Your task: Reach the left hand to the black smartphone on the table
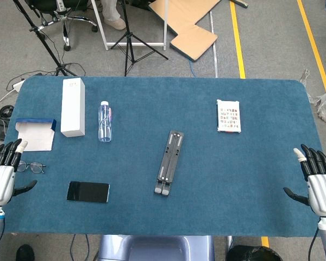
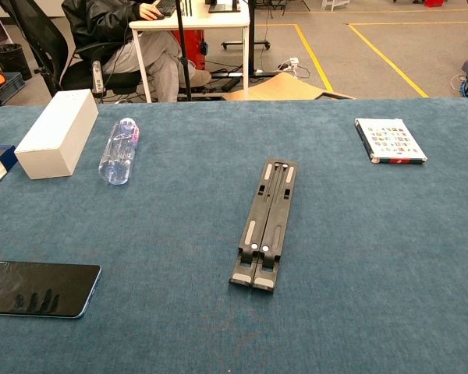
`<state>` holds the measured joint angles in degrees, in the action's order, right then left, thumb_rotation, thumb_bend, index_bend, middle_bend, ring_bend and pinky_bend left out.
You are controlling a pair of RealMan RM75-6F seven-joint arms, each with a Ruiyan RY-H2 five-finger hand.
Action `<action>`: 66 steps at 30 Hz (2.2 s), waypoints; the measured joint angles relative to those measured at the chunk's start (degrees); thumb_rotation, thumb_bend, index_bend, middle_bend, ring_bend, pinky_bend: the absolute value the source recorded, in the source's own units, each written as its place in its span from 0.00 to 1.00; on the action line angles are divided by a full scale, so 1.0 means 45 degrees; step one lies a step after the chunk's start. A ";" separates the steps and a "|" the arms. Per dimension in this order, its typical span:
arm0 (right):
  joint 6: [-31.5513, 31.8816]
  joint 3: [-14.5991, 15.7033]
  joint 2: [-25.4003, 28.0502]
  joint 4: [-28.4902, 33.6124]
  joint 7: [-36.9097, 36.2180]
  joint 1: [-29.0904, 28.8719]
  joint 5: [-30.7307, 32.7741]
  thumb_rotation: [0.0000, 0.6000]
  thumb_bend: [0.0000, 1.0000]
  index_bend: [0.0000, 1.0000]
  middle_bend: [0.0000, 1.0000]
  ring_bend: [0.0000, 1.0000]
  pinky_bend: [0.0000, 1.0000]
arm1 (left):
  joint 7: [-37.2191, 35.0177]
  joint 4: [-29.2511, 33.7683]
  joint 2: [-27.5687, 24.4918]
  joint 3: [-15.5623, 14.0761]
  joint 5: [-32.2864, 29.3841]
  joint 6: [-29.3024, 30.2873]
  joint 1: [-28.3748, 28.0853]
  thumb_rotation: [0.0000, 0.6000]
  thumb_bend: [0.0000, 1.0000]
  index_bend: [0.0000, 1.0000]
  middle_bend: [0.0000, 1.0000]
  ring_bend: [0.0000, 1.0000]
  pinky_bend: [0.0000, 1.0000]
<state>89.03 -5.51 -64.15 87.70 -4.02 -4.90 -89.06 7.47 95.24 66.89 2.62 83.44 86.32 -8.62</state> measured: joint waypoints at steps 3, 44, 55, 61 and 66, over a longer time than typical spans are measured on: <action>-0.0008 -0.0018 0.0035 0.0037 -0.0132 0.0007 0.0063 1.00 0.00 0.00 0.00 0.00 0.00 | 0.0080 0.0045 0.0072 -0.0146 0.0235 -0.0132 -0.0018 1.00 0.07 0.00 0.00 0.00 0.00; -0.0399 0.0020 0.0243 0.0061 -0.0903 -0.0049 0.0379 1.00 0.00 0.00 0.00 0.00 0.00 | 0.3446 -0.1567 0.4112 -0.0907 -0.1499 -0.5008 -0.1840 1.00 0.28 0.00 0.00 0.00 0.00; -0.0444 0.0030 0.0280 0.0106 -0.0919 -0.0038 0.0433 1.00 0.00 0.00 0.00 0.00 0.00 | 0.3671 -0.1714 0.4219 -0.1020 -0.1721 -0.5248 -0.1991 1.00 0.28 0.00 0.00 0.00 0.00; -0.0483 0.0037 0.0287 0.0107 -0.0928 -0.0053 0.0441 1.00 0.00 0.00 0.00 0.00 0.00 | 0.3730 -0.1911 0.4387 -0.0987 -0.1930 -0.5360 -0.2080 1.00 0.29 0.00 0.00 0.00 0.00; -0.0545 0.0043 0.0267 0.0108 -0.0887 -0.0080 0.0456 1.00 0.00 0.00 0.00 0.00 0.00 | 0.3781 -0.2014 0.4469 -0.0978 -0.2072 -0.5557 -0.2201 1.00 0.32 0.01 0.00 0.01 0.00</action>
<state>86.58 -5.32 -62.95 88.19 -8.01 -5.26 -87.01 24.48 86.18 87.00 -1.78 74.12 61.31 -18.52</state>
